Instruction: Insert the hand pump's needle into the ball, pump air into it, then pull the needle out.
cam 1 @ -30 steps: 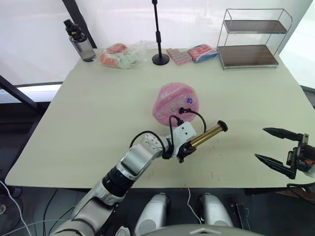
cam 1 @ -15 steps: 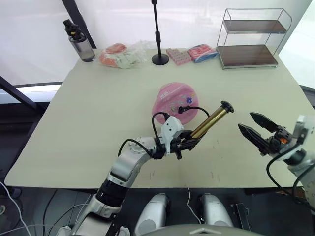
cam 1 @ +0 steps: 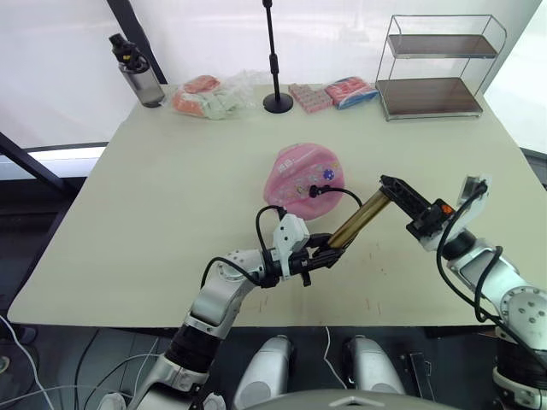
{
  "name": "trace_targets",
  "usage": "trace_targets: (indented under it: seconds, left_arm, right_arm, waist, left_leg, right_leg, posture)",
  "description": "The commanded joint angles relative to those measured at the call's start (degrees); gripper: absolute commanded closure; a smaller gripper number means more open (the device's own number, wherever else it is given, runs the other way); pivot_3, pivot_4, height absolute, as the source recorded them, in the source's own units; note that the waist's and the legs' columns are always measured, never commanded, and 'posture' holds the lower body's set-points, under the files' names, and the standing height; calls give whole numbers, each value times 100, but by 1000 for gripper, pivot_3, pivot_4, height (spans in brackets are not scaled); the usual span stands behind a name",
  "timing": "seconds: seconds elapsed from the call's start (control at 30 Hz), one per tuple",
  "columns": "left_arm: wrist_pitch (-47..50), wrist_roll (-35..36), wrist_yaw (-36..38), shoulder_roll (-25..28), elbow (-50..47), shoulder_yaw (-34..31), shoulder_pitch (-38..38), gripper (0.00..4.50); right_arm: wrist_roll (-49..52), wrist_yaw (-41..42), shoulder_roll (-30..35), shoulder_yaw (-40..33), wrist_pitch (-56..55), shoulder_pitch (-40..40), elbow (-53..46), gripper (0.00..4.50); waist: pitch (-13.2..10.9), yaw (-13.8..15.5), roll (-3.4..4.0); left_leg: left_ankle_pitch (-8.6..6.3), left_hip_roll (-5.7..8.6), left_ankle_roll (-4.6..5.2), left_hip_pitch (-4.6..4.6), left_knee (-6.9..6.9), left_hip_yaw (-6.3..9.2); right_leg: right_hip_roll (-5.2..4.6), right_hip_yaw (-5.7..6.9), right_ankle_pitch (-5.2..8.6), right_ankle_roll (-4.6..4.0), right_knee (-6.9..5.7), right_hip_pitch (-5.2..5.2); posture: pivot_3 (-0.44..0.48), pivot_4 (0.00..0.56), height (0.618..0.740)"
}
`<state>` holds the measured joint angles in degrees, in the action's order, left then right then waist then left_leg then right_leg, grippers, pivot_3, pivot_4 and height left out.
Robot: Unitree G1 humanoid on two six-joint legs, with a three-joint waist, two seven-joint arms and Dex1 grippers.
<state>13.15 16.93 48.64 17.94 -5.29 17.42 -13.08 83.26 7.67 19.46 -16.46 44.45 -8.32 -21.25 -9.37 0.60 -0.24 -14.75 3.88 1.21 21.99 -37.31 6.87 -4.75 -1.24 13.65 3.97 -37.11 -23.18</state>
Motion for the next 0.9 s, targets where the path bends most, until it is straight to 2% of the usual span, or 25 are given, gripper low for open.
trace_targets:
  seconds: [0.03, 0.47, 0.9]
  left_arm:
    - [-175, -7, 66, -37, -39, -37, -9, 3320]
    - [-190, 5, 140, -57, -27, -23, 50, 3320]
    - [-192, -8, 150, -45, -39, -34, 121, 3320]
  right_arm:
    - [248, -142, -71, 55, -40, -206, -39, 0]
    - [-25, 61, -27, 175, -96, -320, -91, 0]
    - [-192, 215, 5, 131, -149, -361, -34, 0]
  waist:
    - [0, -7, 1]
    - [0, -144, 1]
    - [0, -142, 1]
  left_leg:
    - [0, 0, 0, 0, 0, -1]
    - [0, -3, 2, -3, -1, 1]
    - [0, -4, 2, -7, -1, 1]
  right_leg:
    - [2, -1, 0, 0, -1, 0]
    - [9, -4, 0, 0, -14, 0]
    - [12, -8, 1, 0, -24, -1]
  posture:
    - [0, 150, 740]
    - [0, 150, 740]
    - [0, 150, 740]
